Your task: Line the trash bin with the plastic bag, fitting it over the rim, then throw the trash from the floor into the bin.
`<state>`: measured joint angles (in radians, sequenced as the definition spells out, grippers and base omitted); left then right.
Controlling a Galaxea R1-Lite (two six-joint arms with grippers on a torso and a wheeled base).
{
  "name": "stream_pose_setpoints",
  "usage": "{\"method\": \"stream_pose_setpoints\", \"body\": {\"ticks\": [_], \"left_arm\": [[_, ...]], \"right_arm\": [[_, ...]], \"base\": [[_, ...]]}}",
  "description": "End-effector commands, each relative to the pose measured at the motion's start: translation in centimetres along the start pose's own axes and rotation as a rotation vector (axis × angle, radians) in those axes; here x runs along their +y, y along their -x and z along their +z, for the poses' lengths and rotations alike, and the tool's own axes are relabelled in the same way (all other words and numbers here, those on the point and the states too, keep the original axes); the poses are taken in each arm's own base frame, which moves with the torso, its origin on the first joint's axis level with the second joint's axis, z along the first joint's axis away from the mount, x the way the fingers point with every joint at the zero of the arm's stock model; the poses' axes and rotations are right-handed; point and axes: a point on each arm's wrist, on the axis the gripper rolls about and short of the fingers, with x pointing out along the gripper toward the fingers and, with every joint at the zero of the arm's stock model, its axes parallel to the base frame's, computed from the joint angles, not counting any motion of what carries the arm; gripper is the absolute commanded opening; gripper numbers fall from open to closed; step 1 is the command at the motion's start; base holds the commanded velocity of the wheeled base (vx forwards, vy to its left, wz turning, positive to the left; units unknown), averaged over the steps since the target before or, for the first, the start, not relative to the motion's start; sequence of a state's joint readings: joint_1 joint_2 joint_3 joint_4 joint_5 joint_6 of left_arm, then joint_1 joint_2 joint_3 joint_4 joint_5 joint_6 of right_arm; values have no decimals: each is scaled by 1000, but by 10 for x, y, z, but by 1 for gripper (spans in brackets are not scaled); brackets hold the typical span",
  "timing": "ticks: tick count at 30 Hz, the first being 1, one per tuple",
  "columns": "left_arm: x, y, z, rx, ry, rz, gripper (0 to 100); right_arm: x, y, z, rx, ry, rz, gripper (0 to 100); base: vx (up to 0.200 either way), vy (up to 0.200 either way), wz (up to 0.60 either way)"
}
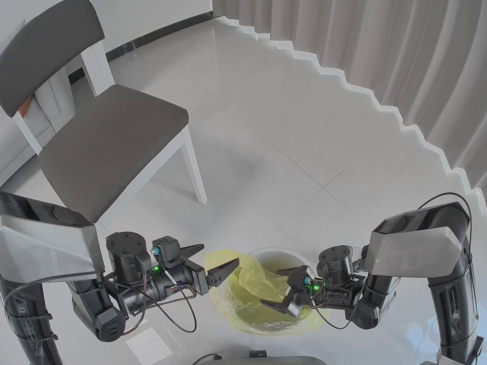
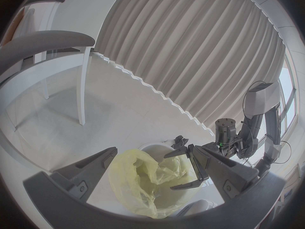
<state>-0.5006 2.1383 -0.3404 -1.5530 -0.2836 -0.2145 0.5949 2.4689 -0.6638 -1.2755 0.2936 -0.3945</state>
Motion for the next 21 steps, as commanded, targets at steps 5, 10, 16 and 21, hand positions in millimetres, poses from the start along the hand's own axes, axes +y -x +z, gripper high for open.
{"method": "stream_pose_setpoints", "body": {"ticks": [5, 10, 16, 21], "left_arm": [[-2, 6, 6, -28, -7, -1, 100], [0, 10, 7, -28, -5, 11, 100], [1, 15, 9, -33, -5, 21, 100], [7, 25, 18, -65, -3, 48, 100]], "right_arm": [[-2, 0, 0, -2, 2, -6, 0], [-4, 1, 0, -4, 2, -11, 0], [-22, 14, 22, -71, 57, -72, 0], [-29, 27, 44, -129, 91, -108, 0]], "base": [[0, 0, 0], [0, 0, 0], [0, 0, 0], [0, 0, 0]]}}
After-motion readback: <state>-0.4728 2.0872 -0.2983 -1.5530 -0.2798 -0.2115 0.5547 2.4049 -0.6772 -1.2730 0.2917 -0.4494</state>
